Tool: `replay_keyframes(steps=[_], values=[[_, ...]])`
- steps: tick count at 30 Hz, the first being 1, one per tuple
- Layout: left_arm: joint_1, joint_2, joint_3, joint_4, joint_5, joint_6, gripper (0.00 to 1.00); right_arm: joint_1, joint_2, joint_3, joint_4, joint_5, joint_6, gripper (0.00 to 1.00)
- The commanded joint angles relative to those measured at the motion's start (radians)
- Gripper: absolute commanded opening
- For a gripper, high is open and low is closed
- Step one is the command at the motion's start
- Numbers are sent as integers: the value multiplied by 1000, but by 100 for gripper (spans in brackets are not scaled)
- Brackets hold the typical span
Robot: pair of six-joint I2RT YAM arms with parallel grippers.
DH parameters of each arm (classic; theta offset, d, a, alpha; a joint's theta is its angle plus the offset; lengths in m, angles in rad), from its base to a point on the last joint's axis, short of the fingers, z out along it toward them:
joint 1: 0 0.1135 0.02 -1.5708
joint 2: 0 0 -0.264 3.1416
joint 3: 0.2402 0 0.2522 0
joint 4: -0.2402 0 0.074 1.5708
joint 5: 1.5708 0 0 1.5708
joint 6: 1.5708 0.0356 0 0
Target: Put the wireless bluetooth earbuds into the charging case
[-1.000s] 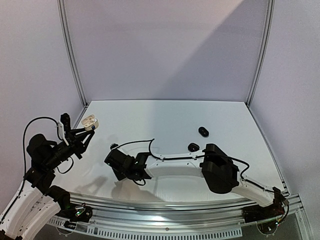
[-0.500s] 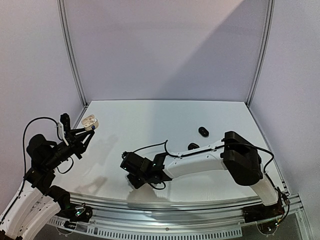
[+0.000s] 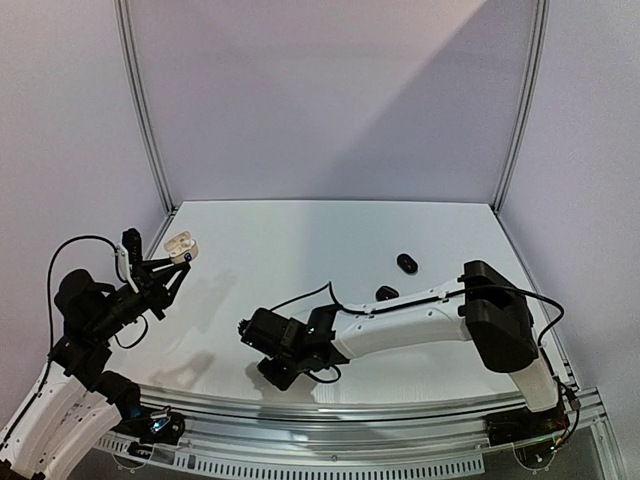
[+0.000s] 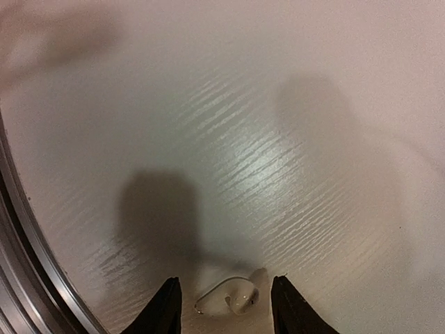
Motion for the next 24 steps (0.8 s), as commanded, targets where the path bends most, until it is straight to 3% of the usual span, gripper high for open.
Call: replay_keyframes(steps=[1,5,8,11,24], values=[[8,-4,-14,15,12,-6,0,4,-16,111,-83,45,0,46],[9,-6,-15,16,12,-6,0,5,-26,134,-94,62,57,38],[9,-7,-17,20,13,-7,0,5,-31,119,-41,-71,84,24],[9,-9,-18,20,14,-8,0,4,20,167,-90,-144,123,12],[8,-16,-19,18,13,-6,0,-3,139,219,-231,-97,194,2]])
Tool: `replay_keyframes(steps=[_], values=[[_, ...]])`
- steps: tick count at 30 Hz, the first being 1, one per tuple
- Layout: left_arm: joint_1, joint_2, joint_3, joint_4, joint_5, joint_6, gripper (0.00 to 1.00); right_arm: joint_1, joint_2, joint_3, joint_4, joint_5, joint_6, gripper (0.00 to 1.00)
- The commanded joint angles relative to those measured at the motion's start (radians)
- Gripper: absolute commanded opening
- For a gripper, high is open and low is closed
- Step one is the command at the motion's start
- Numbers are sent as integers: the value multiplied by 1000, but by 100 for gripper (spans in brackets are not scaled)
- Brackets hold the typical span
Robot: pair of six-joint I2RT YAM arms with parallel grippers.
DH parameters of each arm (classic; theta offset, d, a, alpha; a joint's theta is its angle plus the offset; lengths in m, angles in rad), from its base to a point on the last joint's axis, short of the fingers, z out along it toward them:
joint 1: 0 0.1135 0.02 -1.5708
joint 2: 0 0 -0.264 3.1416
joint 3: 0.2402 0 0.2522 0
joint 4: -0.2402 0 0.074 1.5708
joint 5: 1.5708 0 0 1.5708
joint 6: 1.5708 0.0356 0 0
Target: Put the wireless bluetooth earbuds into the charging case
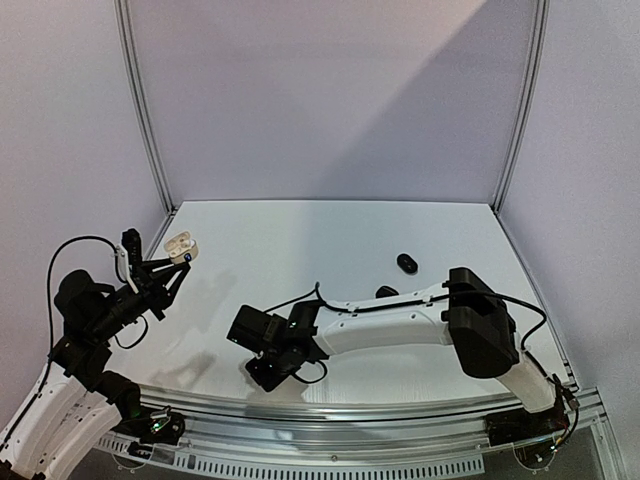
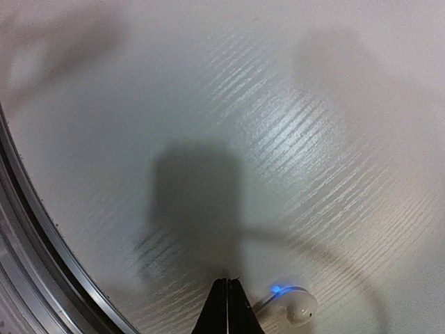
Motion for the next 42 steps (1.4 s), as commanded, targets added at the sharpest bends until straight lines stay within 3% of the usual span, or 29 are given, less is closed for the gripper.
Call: replay_keyframes(steps=[1,19,26,31,36,42], values=[[9,-11,-15,15,9,-3,0,-4,27,5,-70,21,40,1],[8,-9,-18,19,14,-5,0,-9,-35,-67,-146,89,75,0],[8,-9,-19,21,14,-4,0,-6,-79,-49,-45,14,16,2],[9,-10,-20,21,15,-3,0,0,-128,38,-1,92,-6,18],[8,-10,-20,23,15,-3,0,-1,-98,121,-138,259,138,50],[8,-5,-22,27,21,-8,0,-3,62,318,-362,251,214,60]])
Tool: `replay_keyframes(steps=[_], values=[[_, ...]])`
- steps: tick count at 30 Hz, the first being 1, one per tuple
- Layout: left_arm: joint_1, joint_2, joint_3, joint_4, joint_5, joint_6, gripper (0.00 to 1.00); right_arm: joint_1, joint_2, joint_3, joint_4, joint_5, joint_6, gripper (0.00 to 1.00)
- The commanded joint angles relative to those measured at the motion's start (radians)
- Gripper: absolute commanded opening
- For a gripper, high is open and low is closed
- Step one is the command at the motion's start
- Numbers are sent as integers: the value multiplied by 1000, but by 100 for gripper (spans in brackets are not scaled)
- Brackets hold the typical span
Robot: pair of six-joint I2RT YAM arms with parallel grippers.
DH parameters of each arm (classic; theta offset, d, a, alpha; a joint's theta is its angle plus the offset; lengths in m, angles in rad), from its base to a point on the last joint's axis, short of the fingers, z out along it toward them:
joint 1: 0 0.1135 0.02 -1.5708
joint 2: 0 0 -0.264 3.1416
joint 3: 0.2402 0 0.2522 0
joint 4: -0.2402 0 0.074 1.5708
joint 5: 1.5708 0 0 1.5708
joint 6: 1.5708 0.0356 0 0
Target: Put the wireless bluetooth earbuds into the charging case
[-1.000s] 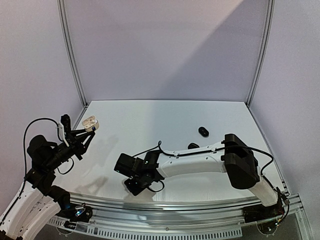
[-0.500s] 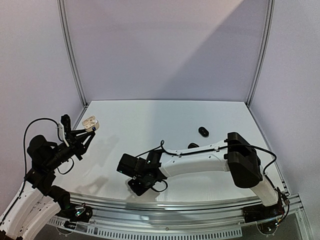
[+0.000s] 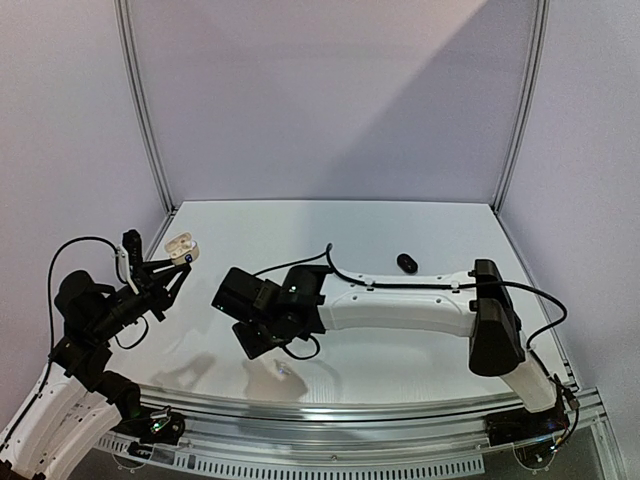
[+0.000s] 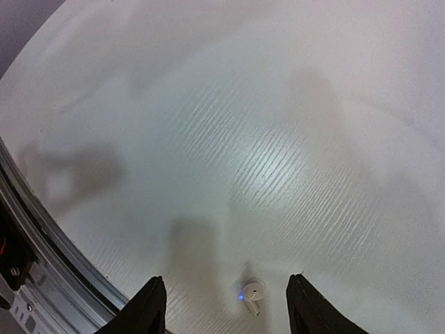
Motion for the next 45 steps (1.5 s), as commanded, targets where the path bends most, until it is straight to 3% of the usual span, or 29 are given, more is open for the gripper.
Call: replay_keyframes(steps=[1,10,33,45], values=[[8,-4,-17,23,7,-8,0,0,121,120,-193,27,77,60],[8,-2,-18,25,9,-9,0,-7,184,143,-186,-45,79,64],[8,-8,-20,24,9,-7,0,-23,227,91,-204,-104,114,33],[8,-14,-20,22,9,-7,0,-23,193,56,-253,-80,114,31]])
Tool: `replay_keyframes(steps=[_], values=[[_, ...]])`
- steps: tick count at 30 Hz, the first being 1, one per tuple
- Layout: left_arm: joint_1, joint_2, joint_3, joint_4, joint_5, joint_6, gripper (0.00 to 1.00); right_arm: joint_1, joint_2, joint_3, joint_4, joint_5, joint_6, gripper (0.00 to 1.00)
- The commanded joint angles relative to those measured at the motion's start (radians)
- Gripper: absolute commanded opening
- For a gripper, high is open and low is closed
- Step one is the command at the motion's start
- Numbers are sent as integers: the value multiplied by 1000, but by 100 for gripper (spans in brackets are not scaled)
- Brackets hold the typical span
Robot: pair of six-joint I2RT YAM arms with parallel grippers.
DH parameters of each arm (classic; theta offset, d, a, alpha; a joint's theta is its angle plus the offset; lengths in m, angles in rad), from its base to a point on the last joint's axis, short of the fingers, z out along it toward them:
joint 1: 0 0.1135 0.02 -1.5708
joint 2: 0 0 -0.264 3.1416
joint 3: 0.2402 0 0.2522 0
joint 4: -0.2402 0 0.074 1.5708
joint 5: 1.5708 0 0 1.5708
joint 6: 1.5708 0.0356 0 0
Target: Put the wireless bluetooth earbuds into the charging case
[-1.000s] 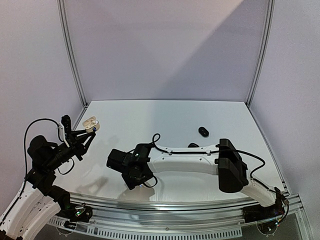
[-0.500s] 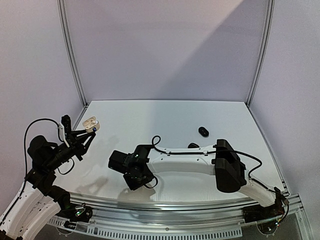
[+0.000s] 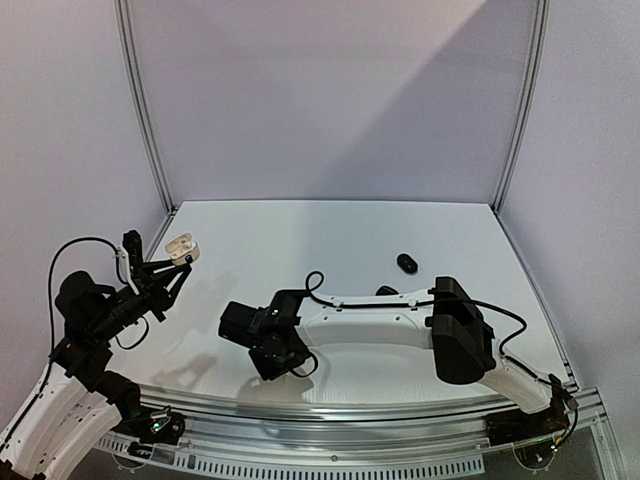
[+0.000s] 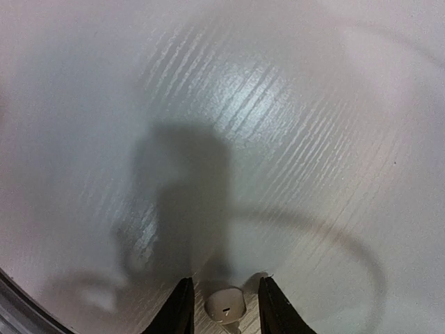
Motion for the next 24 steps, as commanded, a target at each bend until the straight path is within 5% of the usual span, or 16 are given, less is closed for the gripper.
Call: replay_keyframes(steps=[1,12,24], values=[[8,-13,-13,14,6,-4,0,-7,1,-34,-74,2,2,30],[9,-15,-14,16,6,-4,0,-6,3,-32,-64,-15,9,24],[10,-16,-13,14,-5,-2,0,-20,-38,-38,-28,-15,21,2]])
